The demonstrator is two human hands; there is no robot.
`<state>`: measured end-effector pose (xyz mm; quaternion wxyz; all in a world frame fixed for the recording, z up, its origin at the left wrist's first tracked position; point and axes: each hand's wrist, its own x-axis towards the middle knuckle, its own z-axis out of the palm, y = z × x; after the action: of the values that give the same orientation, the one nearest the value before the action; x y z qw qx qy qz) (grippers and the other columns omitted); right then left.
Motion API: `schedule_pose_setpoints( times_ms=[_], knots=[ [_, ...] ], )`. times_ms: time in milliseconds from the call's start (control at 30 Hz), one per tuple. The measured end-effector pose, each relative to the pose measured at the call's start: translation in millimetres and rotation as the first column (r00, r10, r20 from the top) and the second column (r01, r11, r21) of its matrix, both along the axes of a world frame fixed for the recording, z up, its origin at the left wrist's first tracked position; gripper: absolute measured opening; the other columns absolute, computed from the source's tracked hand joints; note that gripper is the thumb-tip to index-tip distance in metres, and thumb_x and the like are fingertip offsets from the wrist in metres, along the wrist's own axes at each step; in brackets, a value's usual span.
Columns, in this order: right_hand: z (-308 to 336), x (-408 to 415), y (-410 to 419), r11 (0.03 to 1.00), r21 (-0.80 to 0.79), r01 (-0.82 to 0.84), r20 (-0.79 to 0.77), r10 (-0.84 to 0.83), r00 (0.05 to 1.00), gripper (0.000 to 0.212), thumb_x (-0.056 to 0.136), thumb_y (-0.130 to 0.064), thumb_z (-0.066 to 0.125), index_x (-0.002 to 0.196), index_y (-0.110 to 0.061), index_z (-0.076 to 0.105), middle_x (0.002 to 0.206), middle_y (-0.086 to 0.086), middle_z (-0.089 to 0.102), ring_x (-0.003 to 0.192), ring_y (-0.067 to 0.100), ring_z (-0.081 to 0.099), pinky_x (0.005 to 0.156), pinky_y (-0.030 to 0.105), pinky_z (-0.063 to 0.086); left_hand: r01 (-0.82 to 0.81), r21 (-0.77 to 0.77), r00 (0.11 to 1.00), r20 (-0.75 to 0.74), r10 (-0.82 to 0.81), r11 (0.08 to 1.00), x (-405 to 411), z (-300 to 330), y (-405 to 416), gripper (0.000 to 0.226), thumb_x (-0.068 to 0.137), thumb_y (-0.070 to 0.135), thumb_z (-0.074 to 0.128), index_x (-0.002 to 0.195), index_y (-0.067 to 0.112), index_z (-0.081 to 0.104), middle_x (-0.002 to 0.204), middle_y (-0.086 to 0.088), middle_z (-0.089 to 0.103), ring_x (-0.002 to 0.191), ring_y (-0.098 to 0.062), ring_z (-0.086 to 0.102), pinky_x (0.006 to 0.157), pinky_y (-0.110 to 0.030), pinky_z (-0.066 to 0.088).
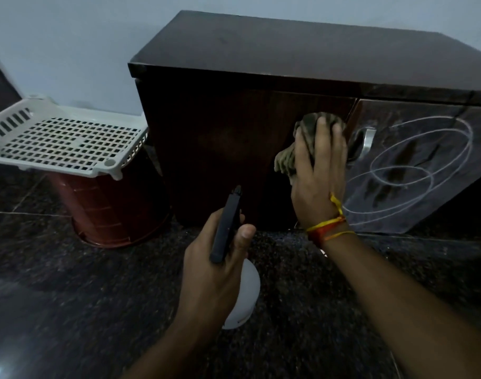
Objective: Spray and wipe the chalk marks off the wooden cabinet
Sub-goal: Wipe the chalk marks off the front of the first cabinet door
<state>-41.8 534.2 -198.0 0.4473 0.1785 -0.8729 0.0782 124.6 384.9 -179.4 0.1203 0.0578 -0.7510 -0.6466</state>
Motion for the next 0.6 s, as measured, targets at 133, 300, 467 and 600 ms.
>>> schedule_pose_setpoints(
  times_ms=[133,300,467,600],
  knots=[
    [-17.3,1.4,4.9,0.999,0.032,-0.039,-0.032,0.04,0.999,0.041,0.095,0.0,0.049,0.136,-0.003,0.046,0.148,0.017,0.024,0.136,0.044,0.026,0.108,0.055,0.033,0.003,-0.004,1.0,-0.005,-0.003,1.0,-2.4,0.9,1.0,0.04,0.068,0.069,0.048,0.106,0.059,0.049,0.1,0.038,0.062,0.085,-0.008,0.064,0.076,-0.037,0.049],
    [-25.1,5.5,8.6,0.993,0.022,-0.117,0.078,0.115,0.99,0.038,0.103,-0.008,0.029,0.139,-0.001,0.042,0.15,0.015,0.017,0.136,0.048,0.024,0.109,0.056,0.032,-0.002,-0.025,1.0,-0.027,0.002,1.0,-2.7,-0.4,0.9,0.036,0.07,0.076,0.047,0.104,0.065,0.049,0.096,0.035,0.063,0.081,-0.007,0.064,0.073,-0.042,0.048],
    [-4.0,-0.8,25.8,0.975,0.169,-0.145,0.078,0.133,0.988,0.049,0.098,-0.002,0.046,0.144,-0.004,0.032,0.153,0.018,0.012,0.14,0.046,0.019,0.113,0.05,0.029,0.005,-0.029,0.998,-0.061,-0.007,1.0,-3.8,-0.5,3.9,0.051,0.061,0.095,0.041,0.106,0.071,0.048,0.102,0.038,0.061,0.084,-0.008,0.066,0.071,-0.035,0.05],
    [14.3,0.0,50.8,0.903,0.386,-0.187,0.125,0.15,0.981,0.071,0.088,0.002,0.06,0.148,-0.011,0.026,0.155,0.018,0.016,0.141,0.043,0.019,0.112,0.047,0.027,0.024,0.023,0.997,-0.078,-0.022,0.999,-10.4,0.5,10.3,0.052,0.059,0.095,0.043,0.106,0.072,0.047,0.107,0.039,0.06,0.091,-0.006,0.066,0.073,-0.021,0.049]
  ],
)
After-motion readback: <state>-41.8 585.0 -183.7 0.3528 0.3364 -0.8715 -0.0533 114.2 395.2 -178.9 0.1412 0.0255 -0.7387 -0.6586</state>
